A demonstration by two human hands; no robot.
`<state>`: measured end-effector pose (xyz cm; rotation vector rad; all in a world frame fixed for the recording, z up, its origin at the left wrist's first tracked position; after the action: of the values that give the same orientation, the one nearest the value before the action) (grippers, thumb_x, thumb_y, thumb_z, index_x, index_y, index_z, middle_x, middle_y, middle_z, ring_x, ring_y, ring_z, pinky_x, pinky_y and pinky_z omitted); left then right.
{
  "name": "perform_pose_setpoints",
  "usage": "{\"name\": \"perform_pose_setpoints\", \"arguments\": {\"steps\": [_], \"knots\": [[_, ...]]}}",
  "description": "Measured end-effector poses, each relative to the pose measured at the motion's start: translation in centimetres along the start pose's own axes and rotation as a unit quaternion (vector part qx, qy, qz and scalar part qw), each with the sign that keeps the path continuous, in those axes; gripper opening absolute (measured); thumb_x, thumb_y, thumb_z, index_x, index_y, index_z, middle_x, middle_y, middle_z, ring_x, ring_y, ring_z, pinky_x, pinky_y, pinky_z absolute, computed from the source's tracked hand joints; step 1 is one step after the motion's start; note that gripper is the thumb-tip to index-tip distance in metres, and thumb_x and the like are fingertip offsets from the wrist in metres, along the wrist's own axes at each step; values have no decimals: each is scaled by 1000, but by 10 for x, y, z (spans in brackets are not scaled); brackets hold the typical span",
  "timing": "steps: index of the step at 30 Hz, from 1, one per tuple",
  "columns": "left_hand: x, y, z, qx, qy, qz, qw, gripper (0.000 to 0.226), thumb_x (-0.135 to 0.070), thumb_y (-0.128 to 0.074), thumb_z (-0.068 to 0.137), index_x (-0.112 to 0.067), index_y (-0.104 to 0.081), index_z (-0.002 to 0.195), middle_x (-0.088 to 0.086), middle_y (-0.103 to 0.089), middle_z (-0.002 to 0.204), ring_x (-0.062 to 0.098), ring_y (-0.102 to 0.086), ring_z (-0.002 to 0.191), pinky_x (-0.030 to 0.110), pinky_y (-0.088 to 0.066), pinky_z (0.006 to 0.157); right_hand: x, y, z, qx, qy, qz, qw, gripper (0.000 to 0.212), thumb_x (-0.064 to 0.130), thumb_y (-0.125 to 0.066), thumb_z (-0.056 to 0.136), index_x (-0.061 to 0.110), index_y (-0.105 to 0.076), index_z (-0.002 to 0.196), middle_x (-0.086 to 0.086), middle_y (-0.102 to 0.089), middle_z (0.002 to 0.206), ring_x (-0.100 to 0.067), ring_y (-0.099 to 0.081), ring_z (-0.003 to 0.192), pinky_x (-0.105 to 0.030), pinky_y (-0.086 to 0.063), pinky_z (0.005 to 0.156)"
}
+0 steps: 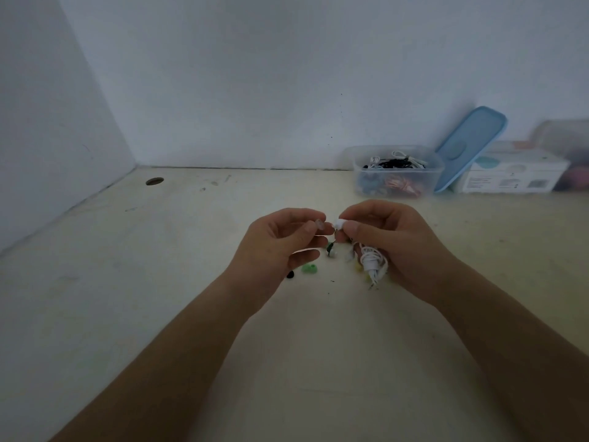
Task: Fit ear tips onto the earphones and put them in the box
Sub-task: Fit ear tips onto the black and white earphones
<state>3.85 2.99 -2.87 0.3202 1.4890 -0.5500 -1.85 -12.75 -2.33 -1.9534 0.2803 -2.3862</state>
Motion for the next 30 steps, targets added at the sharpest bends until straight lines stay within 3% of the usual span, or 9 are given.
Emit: {"name": "perform_pose_setpoints", "arguments": {"steps": [5, 14, 23, 30], "knots": [[3, -3, -1, 12, 3, -14, 1000, 16, -7, -61, 90, -14, -73, 97, 3, -73, 89, 10, -65, 75, 20, -52, 66, 2, 2, 0, -11, 12, -42, 999, 15, 15, -74, 73, 10, -72, 87, -15, -75, 82, -19, -69, 69, -25, -56, 60], [2, -5, -1, 16, 2, -16, 1000, 18, -3, -62, 89, -15, -74, 96, 2, -72, 85, 9, -65, 73, 19, -52, 65, 2, 1, -2, -11, 22, -70, 997, 16, 20, -78, 71, 14, -76, 85, -17, -75, 86, -22, -71, 77, -27, -58, 69], [1, -2, -1, 12, -11, 24, 1000, 18, -4, -65, 88, -15, -75, 98, 3, -75, 86, 9, -67, 74, 18, -52, 67, -1, 5, 1, -13, 20, -79, 997, 21, 15, -76, 72, 5, -73, 90, -19, -75, 84, -17, -69, 64, -24, -56, 63], [0, -3, -2, 25, -3, 2, 1000, 18, -12, -70, 75, -15, -78, 91, 9, -76, 87, 14, -70, 74, 21, -57, 72, -3, 6, 2, 5, 29, -92, 995, 26, 14, -76, 73, -1, -72, 94, -15, -75, 85, -18, -69, 71, -25, -56, 68]]}}
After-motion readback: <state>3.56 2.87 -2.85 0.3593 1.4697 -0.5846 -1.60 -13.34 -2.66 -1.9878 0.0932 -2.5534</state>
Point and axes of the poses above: each hand's wrist, its own z-axis towards the middle knuckle, its own y-axis out of the back of the hand, x = y × z, the point moved 5 cm from there along z, towards the middle knuckle
